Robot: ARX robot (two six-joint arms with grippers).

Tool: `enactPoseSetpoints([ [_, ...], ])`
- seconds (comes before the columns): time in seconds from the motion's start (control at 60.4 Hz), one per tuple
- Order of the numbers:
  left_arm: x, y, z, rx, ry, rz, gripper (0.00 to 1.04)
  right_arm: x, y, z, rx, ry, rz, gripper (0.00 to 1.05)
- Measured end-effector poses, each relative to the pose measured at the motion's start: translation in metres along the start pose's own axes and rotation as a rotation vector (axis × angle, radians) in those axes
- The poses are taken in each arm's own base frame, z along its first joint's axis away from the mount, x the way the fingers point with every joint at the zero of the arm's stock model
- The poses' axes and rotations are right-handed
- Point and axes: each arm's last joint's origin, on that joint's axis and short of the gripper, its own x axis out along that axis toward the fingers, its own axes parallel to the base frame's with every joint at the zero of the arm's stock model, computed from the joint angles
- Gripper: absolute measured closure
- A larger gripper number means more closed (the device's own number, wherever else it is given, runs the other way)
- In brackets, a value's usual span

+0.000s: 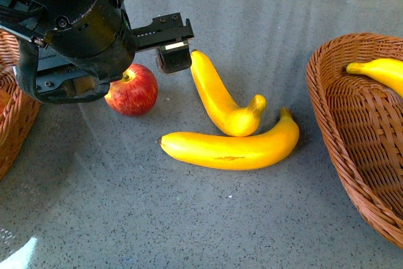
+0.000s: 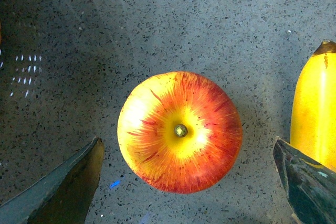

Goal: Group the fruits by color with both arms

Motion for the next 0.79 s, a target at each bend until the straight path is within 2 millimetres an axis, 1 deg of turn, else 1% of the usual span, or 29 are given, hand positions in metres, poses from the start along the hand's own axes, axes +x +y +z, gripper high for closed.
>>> enactPoseSetpoints([
  [0.629, 0.002, 0.0, -0.001, 0.007, 0.002, -0.023, 0.09, 0.0, 0.0, 0.0, 0.0, 0.0, 0.0, 0.09],
  [0.679, 0.002, 0.003, -0.005, -0.011, -0.009, -0.085, 0.09, 0.0, 0.0, 0.0, 0.0, 0.0, 0.0, 0.09],
  [0.794, 0.0, 0.012, -0.009, -0.015, -0.011, -0.066, 0.09, 0.0, 0.0, 0.0, 0.0, 0.0, 0.0, 0.09],
])
